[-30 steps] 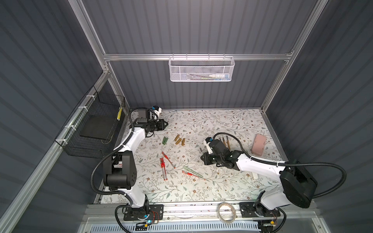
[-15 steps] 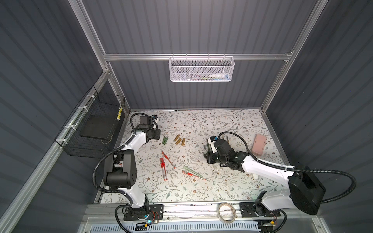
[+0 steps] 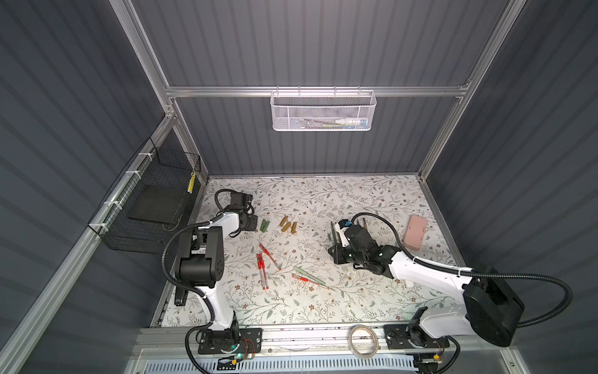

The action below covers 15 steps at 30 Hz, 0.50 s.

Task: Remove pen caps from pens
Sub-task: Place the pen cap at the top-left of the table.

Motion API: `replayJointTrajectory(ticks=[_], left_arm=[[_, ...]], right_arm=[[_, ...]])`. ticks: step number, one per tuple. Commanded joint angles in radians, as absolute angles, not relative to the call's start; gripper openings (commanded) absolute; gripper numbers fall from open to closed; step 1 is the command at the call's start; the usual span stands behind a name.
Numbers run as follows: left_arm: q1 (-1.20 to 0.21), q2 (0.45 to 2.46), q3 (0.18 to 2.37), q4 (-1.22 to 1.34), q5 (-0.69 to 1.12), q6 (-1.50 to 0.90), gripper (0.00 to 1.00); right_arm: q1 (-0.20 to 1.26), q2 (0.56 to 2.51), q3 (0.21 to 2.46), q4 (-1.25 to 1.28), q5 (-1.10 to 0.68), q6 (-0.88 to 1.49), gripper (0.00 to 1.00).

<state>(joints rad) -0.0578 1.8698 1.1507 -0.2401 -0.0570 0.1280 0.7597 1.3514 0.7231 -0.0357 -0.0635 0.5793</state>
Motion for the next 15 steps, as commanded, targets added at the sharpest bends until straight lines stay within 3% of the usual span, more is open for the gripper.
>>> replayJointTrajectory(ticks=[1,4,15], left_arm=[[-0.052,1.888,1.169,-0.246,-0.08,0.114,0.08],[-0.052,1.893,1.171,-0.255,-0.089,0.115,0.18],[-0.028,1.83,1.138,-0.229,-0.063,0.099,0.37]], right_arm=[[0.757,1.326,0.707,-0.026,-0.051,0.569,0.0],[0.757,1.321,0.714,-0.042,-0.049,0.57,0.0],[0.753,1.327,0.734,-0.049,-0.024,0.542,0.0]])
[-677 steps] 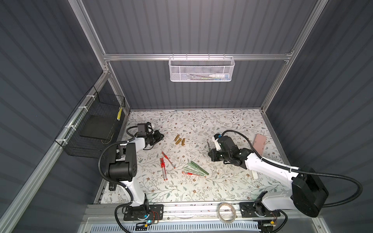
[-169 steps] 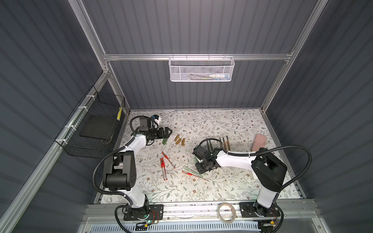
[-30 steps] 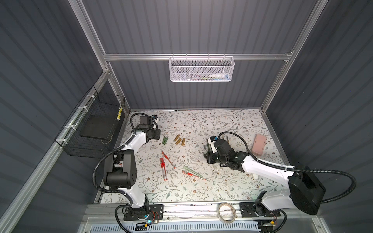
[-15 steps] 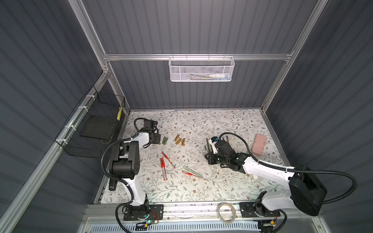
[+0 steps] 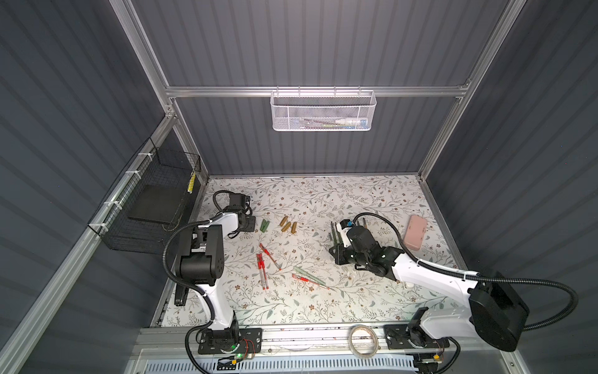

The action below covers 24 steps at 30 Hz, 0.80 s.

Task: Remove pen caps from pens
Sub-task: Place the pen cap at the top-left of the table, then place the pen at the center of the table.

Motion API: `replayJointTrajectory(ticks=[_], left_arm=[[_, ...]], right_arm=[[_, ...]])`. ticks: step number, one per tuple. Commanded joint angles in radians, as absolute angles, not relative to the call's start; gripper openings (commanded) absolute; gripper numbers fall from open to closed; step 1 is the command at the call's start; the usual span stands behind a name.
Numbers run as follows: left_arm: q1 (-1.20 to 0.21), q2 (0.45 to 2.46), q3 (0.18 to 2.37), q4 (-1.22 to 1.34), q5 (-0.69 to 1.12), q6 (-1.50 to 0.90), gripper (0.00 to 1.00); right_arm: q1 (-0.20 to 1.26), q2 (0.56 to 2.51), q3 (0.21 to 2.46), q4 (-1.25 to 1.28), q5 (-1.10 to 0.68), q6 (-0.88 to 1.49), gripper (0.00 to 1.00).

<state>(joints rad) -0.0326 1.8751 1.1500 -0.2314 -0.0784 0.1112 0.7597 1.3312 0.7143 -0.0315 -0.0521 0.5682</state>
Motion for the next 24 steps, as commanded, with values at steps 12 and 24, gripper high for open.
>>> replayJointTrajectory(ticks=[12,24], left_arm=[[-0.028,1.633,1.066,-0.178,0.105,0.055,0.57],[-0.003,1.591,1.081,-0.183,0.278,-0.028,0.96]], right_arm=[[0.694,1.553,1.015,-0.182,-0.022,0.513,0.0],[0.658,1.872,1.269,-0.263,-0.016,0.502,0.0]])
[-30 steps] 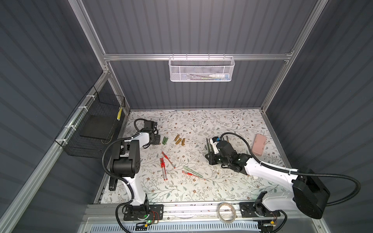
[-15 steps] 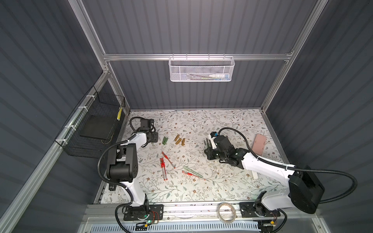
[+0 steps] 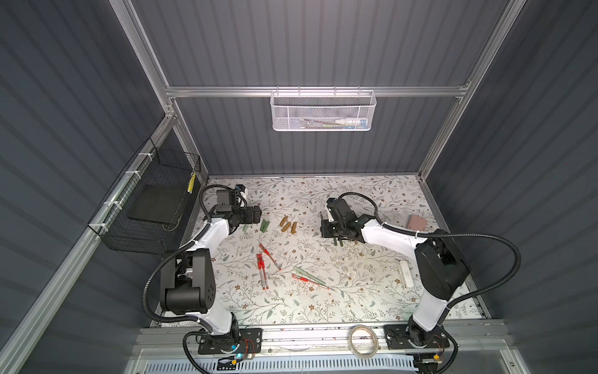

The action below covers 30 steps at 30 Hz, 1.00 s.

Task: Remove pen caps from pens
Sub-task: Place the pen at the center of the table.

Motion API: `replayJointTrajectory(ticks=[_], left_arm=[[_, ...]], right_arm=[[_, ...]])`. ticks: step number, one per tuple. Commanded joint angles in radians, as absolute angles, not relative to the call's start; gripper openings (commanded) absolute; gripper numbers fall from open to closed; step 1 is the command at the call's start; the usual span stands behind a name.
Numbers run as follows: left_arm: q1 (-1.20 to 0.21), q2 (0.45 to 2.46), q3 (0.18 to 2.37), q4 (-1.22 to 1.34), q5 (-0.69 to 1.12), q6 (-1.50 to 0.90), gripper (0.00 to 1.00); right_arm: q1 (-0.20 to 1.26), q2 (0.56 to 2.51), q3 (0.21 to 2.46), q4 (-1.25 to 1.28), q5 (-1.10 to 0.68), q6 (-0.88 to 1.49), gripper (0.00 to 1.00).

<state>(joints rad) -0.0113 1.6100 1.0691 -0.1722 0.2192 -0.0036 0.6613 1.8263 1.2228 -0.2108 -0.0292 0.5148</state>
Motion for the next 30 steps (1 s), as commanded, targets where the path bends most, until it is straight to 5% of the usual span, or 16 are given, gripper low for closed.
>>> replayJointTrajectory(ticks=[1,16,30], left_arm=[[-0.003,1.591,1.084,-0.188,0.279,-0.032,0.98],[0.001,1.587,1.094,-0.193,0.319,-0.061,1.0],[0.003,1.586,1.092,-0.181,0.317,-0.095,1.0]], right_arm=[[0.658,1.897,1.29,-0.279,-0.009,0.498,0.0],[0.649,2.057,1.374,-0.339,0.053,0.478,0.03],[0.657,2.046,1.358,-0.338,0.055,0.489,0.24]])
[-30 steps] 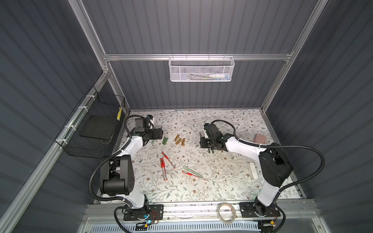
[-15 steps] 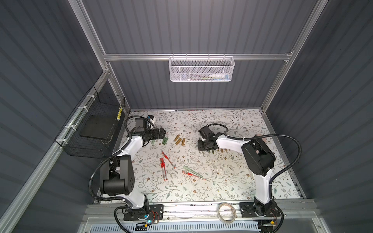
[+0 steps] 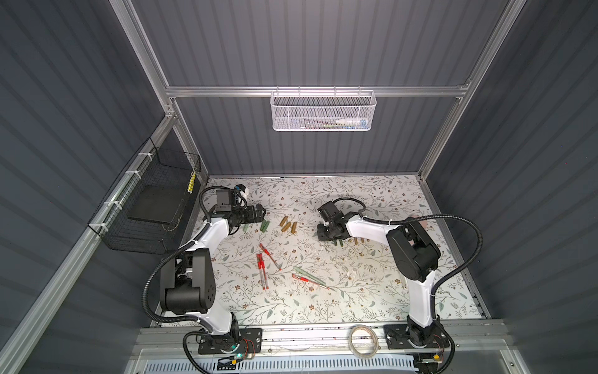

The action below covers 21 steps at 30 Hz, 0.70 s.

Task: Remove pen caps from pens
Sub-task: Place the pen at the center of the table.

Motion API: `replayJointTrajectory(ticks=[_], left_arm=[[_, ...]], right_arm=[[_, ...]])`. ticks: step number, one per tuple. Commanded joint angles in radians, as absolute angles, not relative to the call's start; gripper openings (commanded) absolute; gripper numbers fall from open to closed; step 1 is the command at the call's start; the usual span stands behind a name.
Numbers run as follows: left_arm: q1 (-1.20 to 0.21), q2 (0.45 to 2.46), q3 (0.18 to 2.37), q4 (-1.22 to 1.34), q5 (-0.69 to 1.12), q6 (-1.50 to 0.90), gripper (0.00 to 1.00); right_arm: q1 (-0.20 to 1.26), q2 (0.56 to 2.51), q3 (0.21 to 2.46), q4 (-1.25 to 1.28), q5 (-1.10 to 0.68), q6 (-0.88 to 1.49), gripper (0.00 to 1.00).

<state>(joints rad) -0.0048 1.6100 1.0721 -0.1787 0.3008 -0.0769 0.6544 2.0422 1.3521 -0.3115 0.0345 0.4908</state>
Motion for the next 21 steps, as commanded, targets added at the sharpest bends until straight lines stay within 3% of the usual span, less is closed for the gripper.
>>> replayJointTrajectory(ticks=[1,8,21], left_arm=[[0.003,1.582,1.098,-0.188,0.32,-0.096,1.0],[0.006,1.573,1.092,-0.187,0.318,-0.093,1.0],[0.011,1.586,1.096,-0.187,0.322,-0.086,1.0]], right_arm=[[0.657,2.046,1.365,-0.351,0.053,0.489,0.24],[0.658,1.995,1.346,-0.35,0.054,0.482,0.3],[0.784,1.662,1.106,-0.258,-0.03,0.419,0.38]])
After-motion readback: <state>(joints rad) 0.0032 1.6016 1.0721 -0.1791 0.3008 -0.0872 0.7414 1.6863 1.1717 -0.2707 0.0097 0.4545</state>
